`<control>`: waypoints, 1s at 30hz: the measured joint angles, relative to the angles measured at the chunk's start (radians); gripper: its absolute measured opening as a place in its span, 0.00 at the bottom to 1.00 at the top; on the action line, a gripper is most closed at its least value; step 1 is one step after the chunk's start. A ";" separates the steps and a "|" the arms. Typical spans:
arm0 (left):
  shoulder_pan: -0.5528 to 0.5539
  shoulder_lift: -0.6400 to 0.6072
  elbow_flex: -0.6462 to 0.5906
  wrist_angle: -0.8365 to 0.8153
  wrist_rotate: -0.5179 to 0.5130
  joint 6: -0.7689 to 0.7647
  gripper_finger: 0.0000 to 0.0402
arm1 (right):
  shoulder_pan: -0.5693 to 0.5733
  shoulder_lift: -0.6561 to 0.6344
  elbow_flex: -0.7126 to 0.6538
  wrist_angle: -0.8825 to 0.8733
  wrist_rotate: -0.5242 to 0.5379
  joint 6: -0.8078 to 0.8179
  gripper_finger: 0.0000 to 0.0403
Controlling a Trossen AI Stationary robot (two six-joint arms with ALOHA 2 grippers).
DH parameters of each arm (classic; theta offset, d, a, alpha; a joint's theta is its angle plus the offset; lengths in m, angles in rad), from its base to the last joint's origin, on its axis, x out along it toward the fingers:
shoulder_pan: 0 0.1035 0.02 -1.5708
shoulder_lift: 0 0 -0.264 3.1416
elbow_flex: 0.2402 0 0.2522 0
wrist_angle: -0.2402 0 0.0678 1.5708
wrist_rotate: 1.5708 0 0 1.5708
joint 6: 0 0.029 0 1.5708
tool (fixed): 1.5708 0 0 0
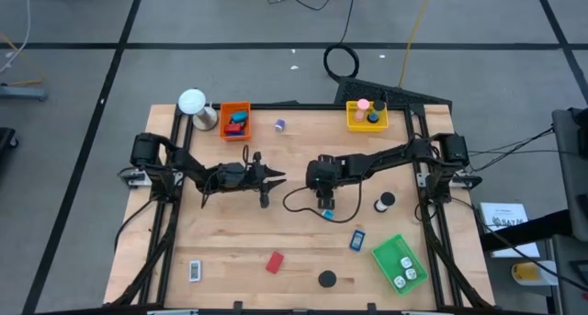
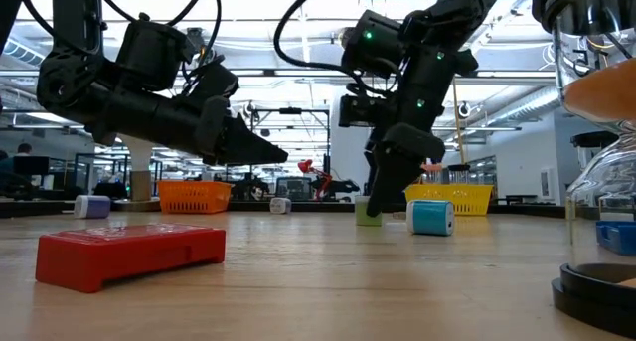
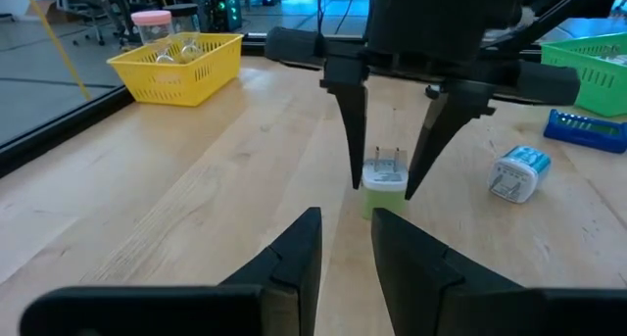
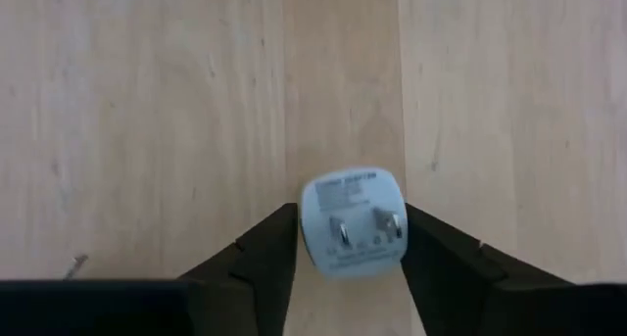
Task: Pick & Place Office items
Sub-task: Put the green charger adapter into the green bin
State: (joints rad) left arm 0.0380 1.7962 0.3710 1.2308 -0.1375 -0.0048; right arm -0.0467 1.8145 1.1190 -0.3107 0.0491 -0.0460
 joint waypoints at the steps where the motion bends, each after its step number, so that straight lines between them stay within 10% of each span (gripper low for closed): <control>1: 0.000 0.000 0.000 0.000 0.000 0.000 0.23 | 0.000 0.000 -0.001 0.000 0.000 0.000 0.37; 15: 0.000 0.000 0.000 0.000 0.000 0.000 0.23 | 0.094 -0.241 -0.001 -0.175 0.059 0.372 0.33; 30: 0.000 0.000 0.001 0.000 0.000 0.000 0.23 | 0.648 -0.516 0.000 -0.625 0.282 1.325 0.33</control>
State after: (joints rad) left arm 0.0380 1.7962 0.3717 1.2312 -0.1379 -0.0048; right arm 0.6011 1.2981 1.1187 -0.9358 0.3308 1.2793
